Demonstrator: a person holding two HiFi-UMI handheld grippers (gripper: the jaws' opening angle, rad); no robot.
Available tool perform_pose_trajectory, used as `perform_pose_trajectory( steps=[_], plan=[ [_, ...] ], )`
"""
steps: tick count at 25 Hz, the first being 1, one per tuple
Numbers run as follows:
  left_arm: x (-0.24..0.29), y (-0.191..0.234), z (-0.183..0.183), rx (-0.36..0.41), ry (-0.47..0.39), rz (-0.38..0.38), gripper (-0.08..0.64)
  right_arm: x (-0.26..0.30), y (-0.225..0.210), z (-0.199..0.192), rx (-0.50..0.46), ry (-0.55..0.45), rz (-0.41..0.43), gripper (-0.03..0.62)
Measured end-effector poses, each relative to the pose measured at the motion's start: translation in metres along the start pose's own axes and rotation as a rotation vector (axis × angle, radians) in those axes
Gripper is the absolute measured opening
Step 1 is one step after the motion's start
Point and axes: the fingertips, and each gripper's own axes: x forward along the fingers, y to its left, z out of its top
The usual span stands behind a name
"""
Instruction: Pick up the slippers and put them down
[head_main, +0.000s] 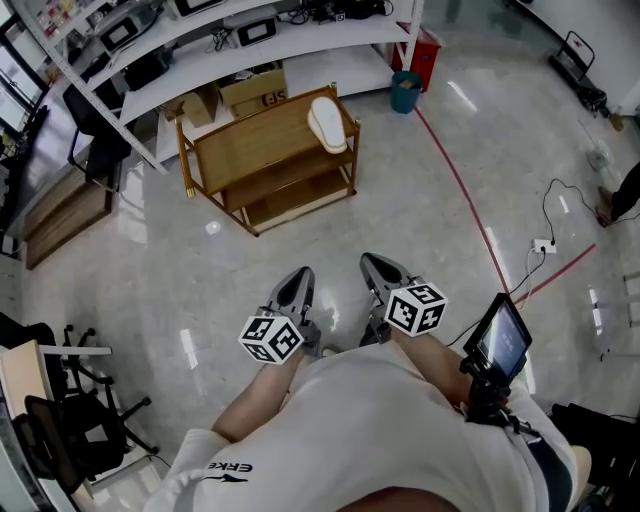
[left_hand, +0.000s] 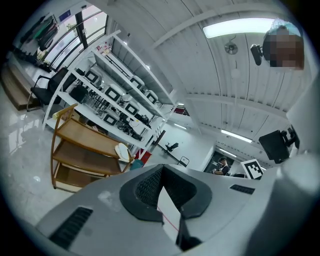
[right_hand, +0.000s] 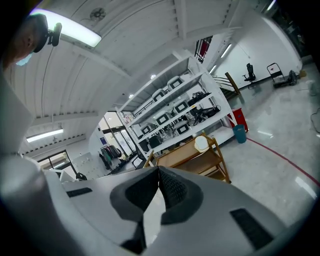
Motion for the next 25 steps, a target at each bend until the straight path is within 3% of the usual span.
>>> perform_pose_trajectory(
  steps=[14, 25],
  plan=[
    [0.137, -0.017, 0.021, 0.046, 0.007, 0.050, 0.003, 0.034, -0.107, 0.091, 0.023, -0.012, 0.057, 0.006],
    [0.206, -0.043, 0.020, 0.086, 0.015, 0.028, 0.003, 0.036, -0.157, 0.124, -0.005, 0.028, 0.087, 0.006]
  ],
)
